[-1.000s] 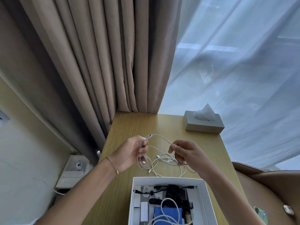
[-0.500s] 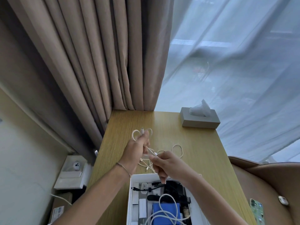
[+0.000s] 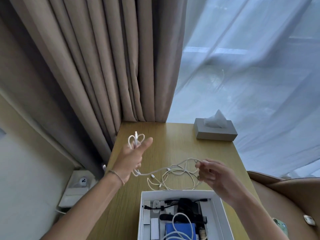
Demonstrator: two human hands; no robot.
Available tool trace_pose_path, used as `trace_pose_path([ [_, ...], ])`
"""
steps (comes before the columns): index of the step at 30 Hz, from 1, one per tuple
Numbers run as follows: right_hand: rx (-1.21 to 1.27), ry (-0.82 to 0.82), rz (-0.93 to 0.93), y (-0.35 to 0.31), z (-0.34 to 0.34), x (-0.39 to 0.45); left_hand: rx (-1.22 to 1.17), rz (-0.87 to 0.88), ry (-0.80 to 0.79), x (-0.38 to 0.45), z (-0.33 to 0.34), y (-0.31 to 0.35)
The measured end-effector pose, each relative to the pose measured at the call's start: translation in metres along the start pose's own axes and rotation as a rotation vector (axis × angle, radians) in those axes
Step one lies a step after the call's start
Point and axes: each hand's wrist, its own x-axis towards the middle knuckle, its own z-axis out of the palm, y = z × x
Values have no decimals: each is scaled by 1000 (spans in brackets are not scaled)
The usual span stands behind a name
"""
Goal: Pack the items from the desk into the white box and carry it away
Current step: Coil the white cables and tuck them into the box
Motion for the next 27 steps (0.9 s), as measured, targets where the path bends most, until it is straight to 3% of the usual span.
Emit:
trace_pose_path([
  [5, -94, -69, -31, -20, 29, 13, 191, 120, -249, -15, 39, -6],
  [14, -339, -144, 116, -40, 61, 19, 174, 300, -202, -32, 66, -7],
  [17, -403, -151, 113, -42, 67, 18, 49, 173, -342, -33, 58, -10],
  [19, -477, -117, 112, -40, 71, 18, -175, 37, -433, -35, 55, -9],
  [23, -553, -74, 142, -29, 78, 17, -497, -117, -451, -37, 59, -7],
  [27, -494, -70, 194, -14, 86, 18, -534, -156, -543, -42, 58, -2],
])
